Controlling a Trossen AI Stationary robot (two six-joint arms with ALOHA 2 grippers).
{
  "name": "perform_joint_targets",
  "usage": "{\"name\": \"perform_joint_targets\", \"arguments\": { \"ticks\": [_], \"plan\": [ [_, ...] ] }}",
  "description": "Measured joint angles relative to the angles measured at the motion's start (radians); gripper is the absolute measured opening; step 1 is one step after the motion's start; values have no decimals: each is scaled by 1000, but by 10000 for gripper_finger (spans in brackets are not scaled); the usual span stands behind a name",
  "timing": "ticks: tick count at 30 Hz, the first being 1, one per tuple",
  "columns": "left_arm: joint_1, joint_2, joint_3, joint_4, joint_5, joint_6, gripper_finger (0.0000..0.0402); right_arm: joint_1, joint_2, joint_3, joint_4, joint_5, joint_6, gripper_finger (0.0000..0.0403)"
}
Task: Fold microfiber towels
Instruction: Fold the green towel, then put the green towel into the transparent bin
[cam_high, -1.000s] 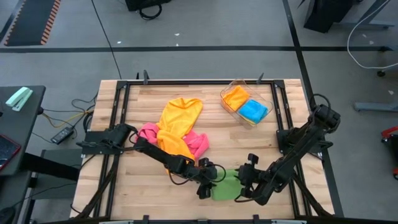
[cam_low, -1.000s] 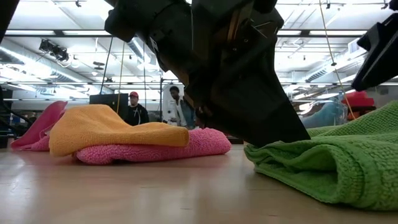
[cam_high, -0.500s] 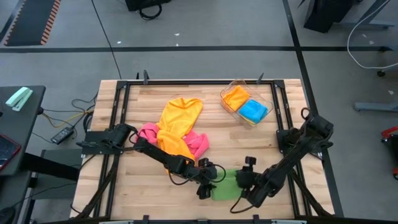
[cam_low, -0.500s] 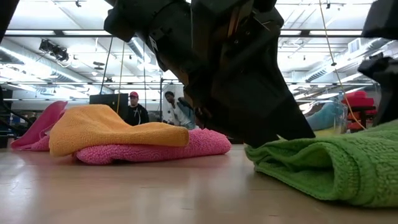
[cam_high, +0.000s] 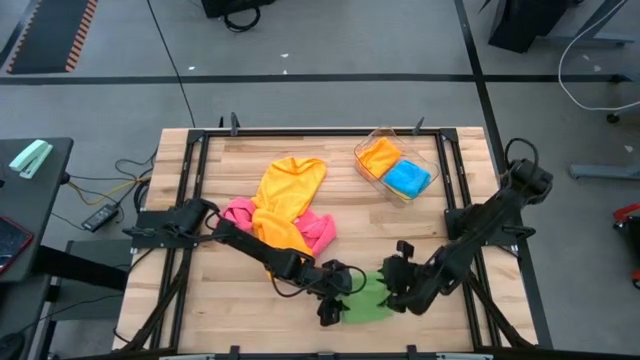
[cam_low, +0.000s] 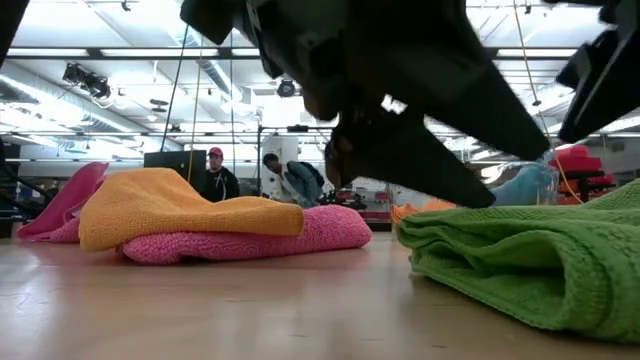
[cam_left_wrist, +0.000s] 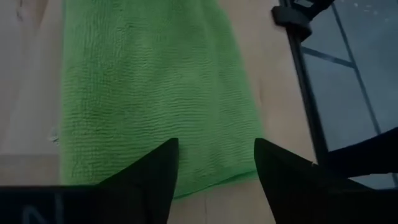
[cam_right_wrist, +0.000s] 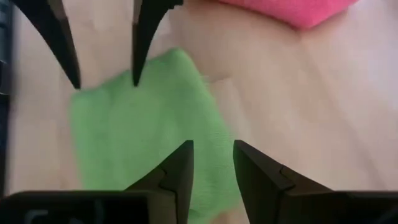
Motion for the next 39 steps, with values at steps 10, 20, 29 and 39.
{"name": "perform_joint_targets", "arguments": {
  "ticks": [10, 20, 29, 39],
  "plan": [
    [-102, -102, -25, -156, -134, -2, 169, -141, -140, -273, 402, -278, 19, 203],
    [-162, -229, -182, -107, -198, 0, 123, -313, -133, -273, 402, -574, -119, 272],
    [-145, -304, -267, -31, -199, 2, 113, -442, -83, -269, 402, -716, -272, 280],
    [-117, -306, -268, -34, -186, 32, 111, -456, 88, -191, 485, -852, -312, 280]
  ]
}}
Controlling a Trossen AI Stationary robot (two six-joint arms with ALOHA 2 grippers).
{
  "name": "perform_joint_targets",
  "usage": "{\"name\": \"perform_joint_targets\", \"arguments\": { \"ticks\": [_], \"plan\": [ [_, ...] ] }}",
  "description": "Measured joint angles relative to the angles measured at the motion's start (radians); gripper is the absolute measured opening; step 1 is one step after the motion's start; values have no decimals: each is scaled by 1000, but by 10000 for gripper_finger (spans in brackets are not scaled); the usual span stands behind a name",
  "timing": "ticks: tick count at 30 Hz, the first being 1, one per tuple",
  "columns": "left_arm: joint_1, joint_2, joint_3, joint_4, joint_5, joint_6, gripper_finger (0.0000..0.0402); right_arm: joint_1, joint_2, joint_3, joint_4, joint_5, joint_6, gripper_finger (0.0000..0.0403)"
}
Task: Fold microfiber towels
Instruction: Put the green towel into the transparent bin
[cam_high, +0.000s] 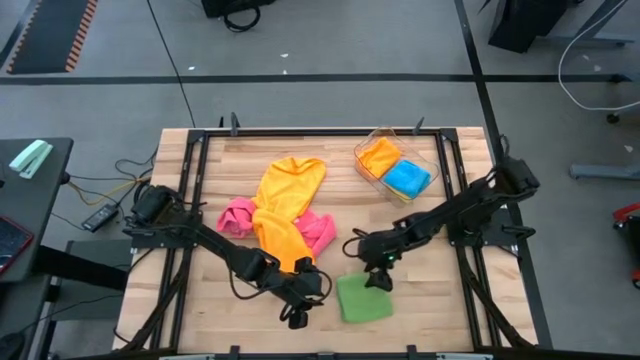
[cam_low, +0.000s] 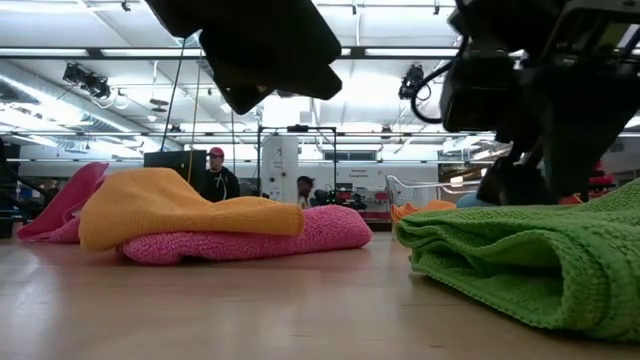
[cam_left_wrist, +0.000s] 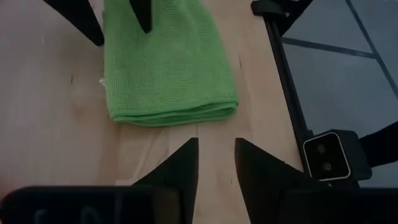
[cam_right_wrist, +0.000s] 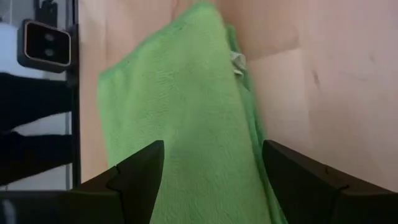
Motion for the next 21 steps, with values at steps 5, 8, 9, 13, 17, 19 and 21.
{"name": "perform_joint_targets", "arguments": {
  "ticks": [5, 8, 9, 13, 17, 19, 21],
  "plan": [
    [4, 0, 0, -4, 7, -4, 108, 5, 109, 80, -34, -8, -28, 280],
    [4, 0, 0, -5, 11, -11, 107, 6, 154, 124, -55, -17, -40, 280],
    [2, 0, 0, -5, 11, -15, 107, 8, 162, 137, -69, -16, -47, 280],
    [1, 0, 0, -7, 11, -26, 107, 10, 179, 154, -106, 9, -83, 267],
    [2, 0, 0, -3, 11, -32, 107, 12, 193, 155, -111, 5, -109, 223],
    [2, 0, 0, -2, 11, -37, 107, 15, 196, 155, -109, 10, -119, 195],
    [2, 0, 0, -2, 11, -47, 107, 20, 197, 154, -111, 12, -129, 164]
  ]
}}
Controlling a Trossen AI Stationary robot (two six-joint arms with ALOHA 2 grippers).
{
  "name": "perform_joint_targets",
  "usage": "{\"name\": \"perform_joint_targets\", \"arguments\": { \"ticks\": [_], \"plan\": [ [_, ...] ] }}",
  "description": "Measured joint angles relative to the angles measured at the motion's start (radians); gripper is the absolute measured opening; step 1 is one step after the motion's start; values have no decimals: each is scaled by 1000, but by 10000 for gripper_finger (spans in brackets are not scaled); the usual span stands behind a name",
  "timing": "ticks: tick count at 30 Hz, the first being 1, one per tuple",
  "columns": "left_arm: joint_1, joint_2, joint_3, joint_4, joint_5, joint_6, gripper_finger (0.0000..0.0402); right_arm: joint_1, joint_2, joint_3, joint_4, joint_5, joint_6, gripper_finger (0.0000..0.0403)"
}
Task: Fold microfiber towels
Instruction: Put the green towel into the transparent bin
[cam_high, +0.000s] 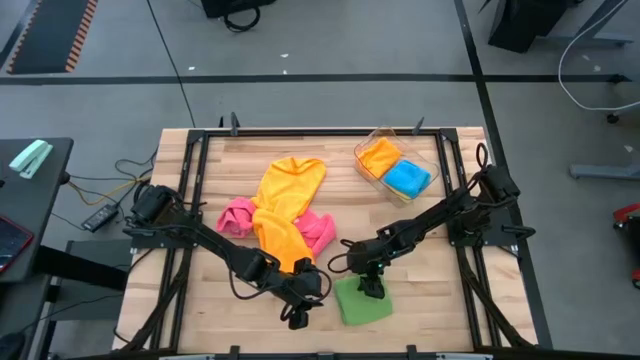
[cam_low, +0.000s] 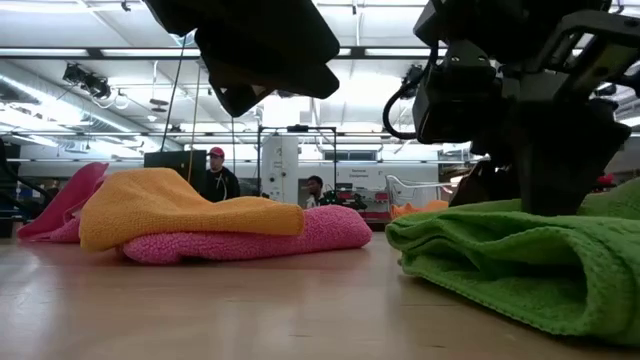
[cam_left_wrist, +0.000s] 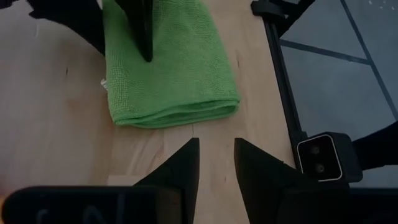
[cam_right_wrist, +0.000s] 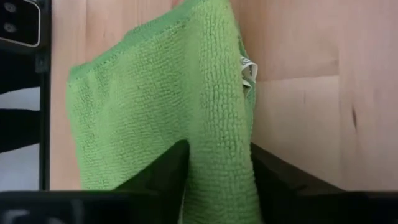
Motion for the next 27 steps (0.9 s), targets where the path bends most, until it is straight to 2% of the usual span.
{"name": "perform_joint_targets", "arguments": {
  "ticks": [7, 11, 27],
  "plan": [
    [0, 0, 0, 1, 0, -32, 107, 1, 4, -4, -7, -5, -22, 54],
    [0, 0, 0, 1, 0, -36, 107, -2, 4, -4, -3, -29, -33, 15],
    [13, 0, 0, 1, 0, -12, 107, -91, -120, -9, -106, -80, -25, 8]
  ]
}}
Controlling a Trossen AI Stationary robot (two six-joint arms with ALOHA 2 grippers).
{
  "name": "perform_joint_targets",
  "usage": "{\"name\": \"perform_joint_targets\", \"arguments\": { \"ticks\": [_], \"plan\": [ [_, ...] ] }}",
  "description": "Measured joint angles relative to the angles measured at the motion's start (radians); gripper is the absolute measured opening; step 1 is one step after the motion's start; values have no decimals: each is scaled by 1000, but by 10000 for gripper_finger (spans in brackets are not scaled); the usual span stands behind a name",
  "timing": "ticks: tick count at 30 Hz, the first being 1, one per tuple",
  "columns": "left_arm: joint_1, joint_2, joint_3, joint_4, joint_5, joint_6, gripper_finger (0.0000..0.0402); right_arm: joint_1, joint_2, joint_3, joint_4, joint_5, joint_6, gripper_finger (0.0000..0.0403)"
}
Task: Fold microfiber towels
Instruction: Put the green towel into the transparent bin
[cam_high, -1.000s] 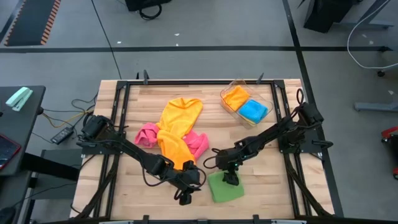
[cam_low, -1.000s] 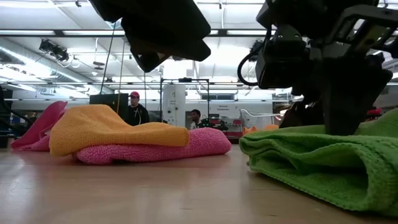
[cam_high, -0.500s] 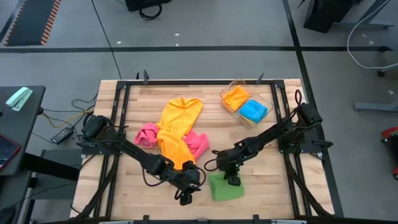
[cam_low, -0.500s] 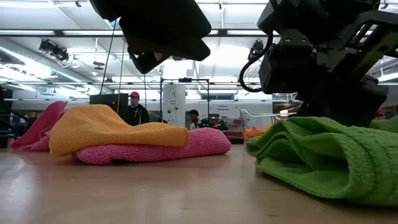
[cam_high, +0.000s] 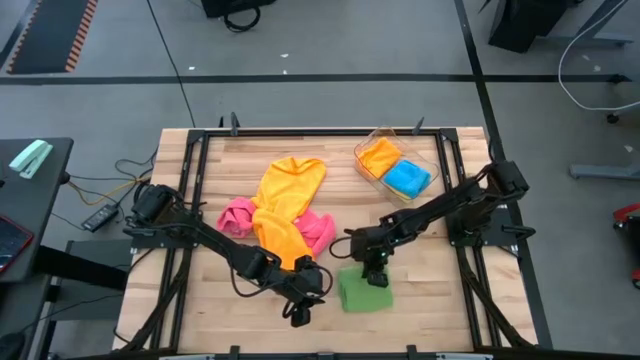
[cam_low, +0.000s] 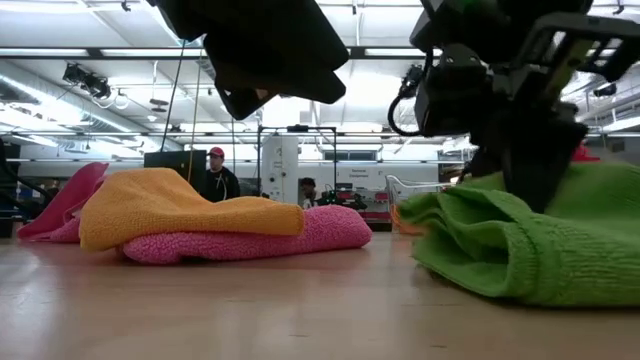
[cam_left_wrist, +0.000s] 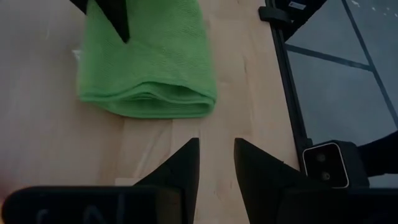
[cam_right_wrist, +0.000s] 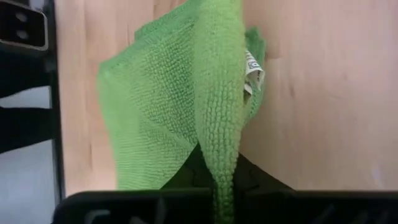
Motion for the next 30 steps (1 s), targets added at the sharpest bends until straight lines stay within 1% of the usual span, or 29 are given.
{"name": "perform_joint_targets", "arguments": {
  "ticks": [10, 21, 23, 26, 30],
  "plan": [
    [-1, 0, 0, -3, 0, 4, 107, -50, -141, 3, -86, -32, 0, 7],
    [-1, 0, 0, -3, 0, 4, 107, -86, -157, 3, -95, -251, 39, 7],
    [-1, 0, 0, -3, 0, 4, 107, -112, -169, 3, -98, -280, 41, 7],
    [-1, 0, 0, -3, 0, 6, 107, -169, -209, 3, -125, -289, 39, 7],
    [-1, 0, 0, -4, 0, 11, 107, -275, -289, 3, -164, -327, 41, 7]
  ]
}}
